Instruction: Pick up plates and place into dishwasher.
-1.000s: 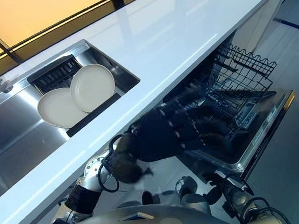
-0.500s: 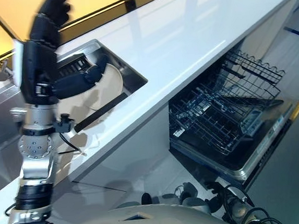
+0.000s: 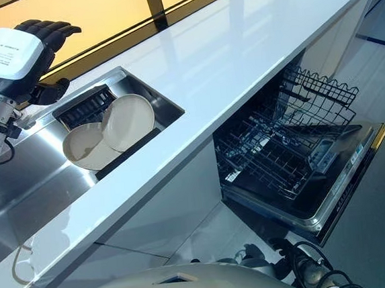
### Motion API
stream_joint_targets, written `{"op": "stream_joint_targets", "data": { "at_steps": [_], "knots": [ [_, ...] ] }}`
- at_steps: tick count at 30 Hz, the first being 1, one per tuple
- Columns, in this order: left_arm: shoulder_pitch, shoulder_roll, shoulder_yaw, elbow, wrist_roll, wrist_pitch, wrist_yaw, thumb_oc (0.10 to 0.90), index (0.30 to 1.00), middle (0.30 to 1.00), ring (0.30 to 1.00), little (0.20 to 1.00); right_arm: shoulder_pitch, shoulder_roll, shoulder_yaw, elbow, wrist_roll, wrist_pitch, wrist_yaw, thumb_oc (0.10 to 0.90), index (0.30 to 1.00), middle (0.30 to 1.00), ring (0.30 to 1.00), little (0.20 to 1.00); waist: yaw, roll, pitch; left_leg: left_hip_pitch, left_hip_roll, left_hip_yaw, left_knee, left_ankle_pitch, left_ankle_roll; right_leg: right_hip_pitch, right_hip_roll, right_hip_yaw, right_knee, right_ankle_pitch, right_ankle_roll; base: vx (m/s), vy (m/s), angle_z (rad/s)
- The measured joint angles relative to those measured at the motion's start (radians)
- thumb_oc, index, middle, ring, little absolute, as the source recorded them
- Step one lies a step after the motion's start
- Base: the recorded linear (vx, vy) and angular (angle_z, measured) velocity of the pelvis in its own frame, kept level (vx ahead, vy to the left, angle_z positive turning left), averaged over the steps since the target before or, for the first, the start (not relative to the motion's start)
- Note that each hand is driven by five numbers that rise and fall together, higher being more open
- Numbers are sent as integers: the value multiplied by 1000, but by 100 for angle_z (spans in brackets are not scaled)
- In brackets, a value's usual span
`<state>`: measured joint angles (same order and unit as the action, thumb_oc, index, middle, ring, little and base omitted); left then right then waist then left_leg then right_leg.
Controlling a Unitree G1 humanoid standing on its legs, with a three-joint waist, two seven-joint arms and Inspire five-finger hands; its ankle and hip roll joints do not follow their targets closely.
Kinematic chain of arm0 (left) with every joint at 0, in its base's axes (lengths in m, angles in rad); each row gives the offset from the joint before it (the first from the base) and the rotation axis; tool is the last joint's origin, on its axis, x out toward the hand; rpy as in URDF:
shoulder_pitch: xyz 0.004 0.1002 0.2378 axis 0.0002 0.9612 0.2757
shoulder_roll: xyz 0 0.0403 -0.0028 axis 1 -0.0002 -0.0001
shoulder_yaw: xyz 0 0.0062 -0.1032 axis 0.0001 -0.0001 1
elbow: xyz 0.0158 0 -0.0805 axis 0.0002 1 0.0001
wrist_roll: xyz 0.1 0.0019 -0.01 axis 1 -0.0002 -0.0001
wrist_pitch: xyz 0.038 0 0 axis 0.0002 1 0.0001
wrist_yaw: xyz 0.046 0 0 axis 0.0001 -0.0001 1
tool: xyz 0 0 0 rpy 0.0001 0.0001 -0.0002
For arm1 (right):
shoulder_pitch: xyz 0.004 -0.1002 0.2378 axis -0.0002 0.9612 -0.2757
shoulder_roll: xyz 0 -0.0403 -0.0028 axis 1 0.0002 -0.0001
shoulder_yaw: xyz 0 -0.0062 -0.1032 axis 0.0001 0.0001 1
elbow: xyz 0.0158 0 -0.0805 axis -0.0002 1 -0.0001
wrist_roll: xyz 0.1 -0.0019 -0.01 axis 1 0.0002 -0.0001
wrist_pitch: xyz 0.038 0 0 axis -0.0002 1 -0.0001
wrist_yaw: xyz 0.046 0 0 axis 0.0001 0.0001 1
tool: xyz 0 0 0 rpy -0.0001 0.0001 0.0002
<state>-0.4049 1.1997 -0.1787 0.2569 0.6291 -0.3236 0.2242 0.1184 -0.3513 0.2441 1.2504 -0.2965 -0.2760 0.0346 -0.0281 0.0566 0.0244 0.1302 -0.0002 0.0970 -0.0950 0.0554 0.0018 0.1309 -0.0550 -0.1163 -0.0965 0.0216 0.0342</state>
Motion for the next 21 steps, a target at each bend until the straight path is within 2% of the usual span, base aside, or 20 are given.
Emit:
{"op": "stream_joint_targets", "data": {
  "at_steps": [3,11,13,17,21],
  "knots": [
    [-38,33,-81,19,1,-10,-11,800,900,900,900,900,3,-6,0,-2,-4,4,2,800,900,900,900,900,-4,0,0,0,-2,5,0,-1,1,-2,0,4,4,0,0,98,71,-4],
    [-127,34,-224,32,0,-14,-134,800,900,900,900,900,2,-13,5,-37,-46,14,20,800,900,900,900,900,-16,-2,2,-4,-2,26,0,-5,1,-18,4,28,5,4,0,64,39,-9],
    [-129,34,-249,33,0,-11,-146,800,900,900,900,900,1,-13,6,-46,-48,14,22,800,900,900,900,900,-32,-4,4,-6,-2,32,0,-6,1,-20,4,30,5,9,1,46,40,-6],
    [-151,34,-291,36,0,-9,-155,800,900,900,900,900,-5,-14,7,-55,-51,13,35,800,900,900,900,900,-37,-7,21,-3,-1,42,0,-8,3,-21,4,44,5,10,1,41,38,-9],
    [-153,33,-291,38,-2,-5,-160,800,900,900,900,900,-16,-17,8,-59,-66,13,40,800,900,900,900,900,-45,-8,38,-2,-1,45,0,-8,3,-22,4,49,5,10,2,40,43,-4]
  ]
}}
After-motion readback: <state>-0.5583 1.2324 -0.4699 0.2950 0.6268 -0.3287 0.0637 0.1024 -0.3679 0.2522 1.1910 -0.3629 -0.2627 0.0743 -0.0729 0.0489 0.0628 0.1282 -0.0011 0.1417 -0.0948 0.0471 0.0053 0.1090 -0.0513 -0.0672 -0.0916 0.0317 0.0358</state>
